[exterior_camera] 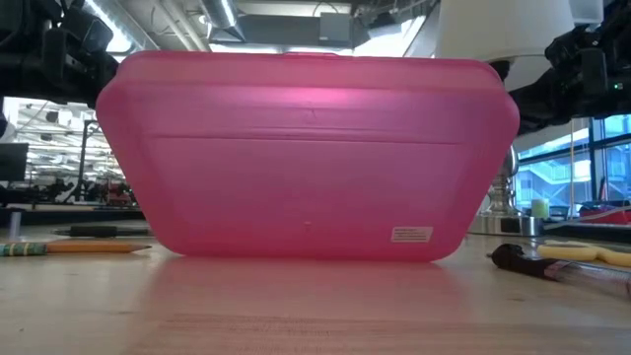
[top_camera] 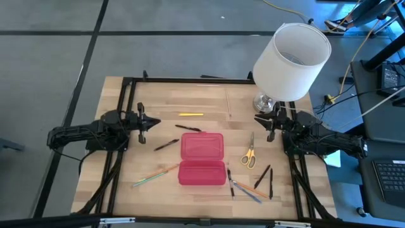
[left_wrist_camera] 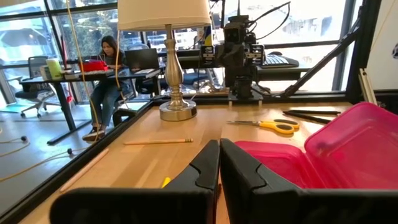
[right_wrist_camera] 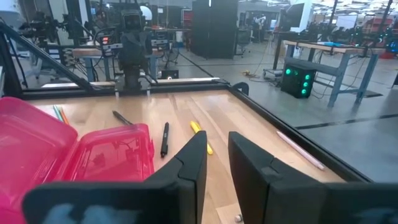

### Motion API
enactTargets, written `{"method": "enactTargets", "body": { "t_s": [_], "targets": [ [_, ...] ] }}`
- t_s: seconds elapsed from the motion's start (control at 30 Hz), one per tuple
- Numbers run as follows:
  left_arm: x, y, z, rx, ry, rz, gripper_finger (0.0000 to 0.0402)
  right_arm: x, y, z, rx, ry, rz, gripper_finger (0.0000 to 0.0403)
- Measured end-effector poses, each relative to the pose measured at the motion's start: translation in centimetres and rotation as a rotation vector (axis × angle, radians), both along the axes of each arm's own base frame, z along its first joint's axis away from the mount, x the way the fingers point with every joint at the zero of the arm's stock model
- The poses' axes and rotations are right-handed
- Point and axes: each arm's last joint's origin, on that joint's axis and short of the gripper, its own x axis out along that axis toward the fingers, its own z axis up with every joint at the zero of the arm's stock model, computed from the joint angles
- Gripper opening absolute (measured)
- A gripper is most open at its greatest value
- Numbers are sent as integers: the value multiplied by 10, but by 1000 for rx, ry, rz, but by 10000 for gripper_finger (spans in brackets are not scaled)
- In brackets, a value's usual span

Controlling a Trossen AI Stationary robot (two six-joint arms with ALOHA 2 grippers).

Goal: Pick & place school supplies into a supply box
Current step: Put the black pen into the red supply box

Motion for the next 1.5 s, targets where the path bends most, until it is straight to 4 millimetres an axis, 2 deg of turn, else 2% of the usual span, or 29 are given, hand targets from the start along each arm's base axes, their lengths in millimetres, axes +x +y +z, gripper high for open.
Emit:
{"method": "enactTargets", "body": {
  "t_s": [0.3,0.67,0.73,0.87,0.97,1.07,1.23,1.37,1.5],
  "targets": [
    [0,0,0,2,5,8,18,0,0,0,-6,4,0,71],
    [0,0,0,2,4,-6,84,0,0,0,-24,8,0,71],
    [0,-1,0,-44,-6,-24,91,0,0,0,-25,7,0,71],
    [0,-1,1,-139,-38,-30,95,0,0,2,-29,-16,0,71],
    [0,0,9,-132,-120,-10,92,0,0,2,-30,-16,-1,71],
    [0,1,16,-104,-108,23,92,0,0,2,-30,-16,-16,71],
    [9,3,29,-92,20,35,95,-1,-3,2,-29,-17,-94,71],
    [21,3,38,-149,260,33,93,-1,-3,2,-28,-16,-125,71],
    [41,-2,51,-210,461,1,91,-1,-3,2,-30,-15,-125,71]
  ]
}}
